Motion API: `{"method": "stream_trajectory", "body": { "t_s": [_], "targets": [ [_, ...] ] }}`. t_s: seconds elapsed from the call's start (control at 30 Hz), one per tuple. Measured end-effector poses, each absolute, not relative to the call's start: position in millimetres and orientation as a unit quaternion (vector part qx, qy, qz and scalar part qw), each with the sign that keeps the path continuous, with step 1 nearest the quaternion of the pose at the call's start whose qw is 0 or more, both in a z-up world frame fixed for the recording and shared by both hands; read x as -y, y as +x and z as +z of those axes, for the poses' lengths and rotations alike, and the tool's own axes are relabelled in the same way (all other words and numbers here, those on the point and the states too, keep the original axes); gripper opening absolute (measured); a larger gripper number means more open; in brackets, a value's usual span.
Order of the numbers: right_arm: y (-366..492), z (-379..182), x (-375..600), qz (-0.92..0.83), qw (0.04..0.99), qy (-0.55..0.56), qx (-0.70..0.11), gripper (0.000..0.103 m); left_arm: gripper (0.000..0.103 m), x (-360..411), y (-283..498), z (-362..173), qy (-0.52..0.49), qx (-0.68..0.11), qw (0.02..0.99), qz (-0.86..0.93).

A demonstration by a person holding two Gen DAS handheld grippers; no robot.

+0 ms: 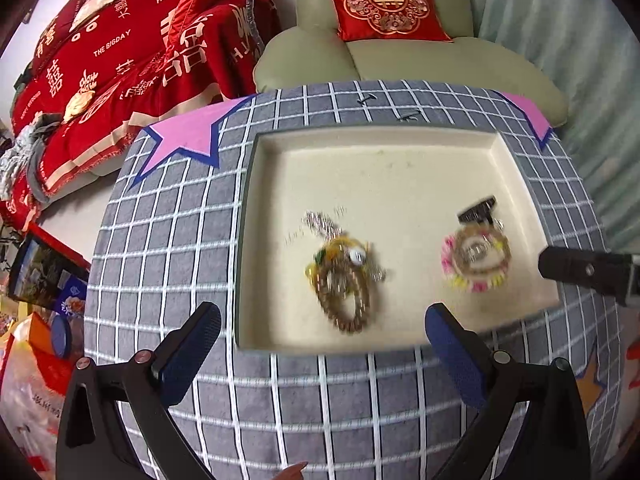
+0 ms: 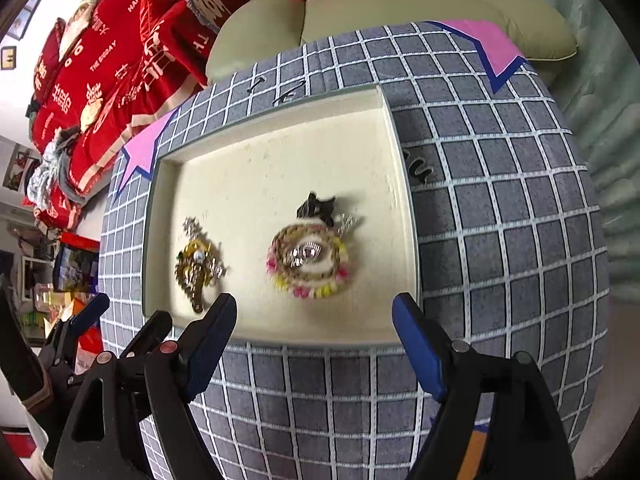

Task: Organize jewelry

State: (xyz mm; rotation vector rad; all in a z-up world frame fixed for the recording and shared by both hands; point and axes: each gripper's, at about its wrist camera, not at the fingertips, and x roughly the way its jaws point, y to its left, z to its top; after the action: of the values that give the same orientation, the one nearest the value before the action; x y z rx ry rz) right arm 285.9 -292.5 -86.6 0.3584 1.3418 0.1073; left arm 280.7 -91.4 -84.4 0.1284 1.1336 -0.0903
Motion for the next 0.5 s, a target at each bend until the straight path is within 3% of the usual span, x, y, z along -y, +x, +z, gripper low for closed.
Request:
{"method": "stream_trajectory", "body": {
  "t_s": [0.5],
  "targets": [
    [204,-77,271,0.034,0.790,0.117,-0.601,0.085,0.103,65,201,-79,0.056,-0.551,0.831,-0.043]
  ]
}}
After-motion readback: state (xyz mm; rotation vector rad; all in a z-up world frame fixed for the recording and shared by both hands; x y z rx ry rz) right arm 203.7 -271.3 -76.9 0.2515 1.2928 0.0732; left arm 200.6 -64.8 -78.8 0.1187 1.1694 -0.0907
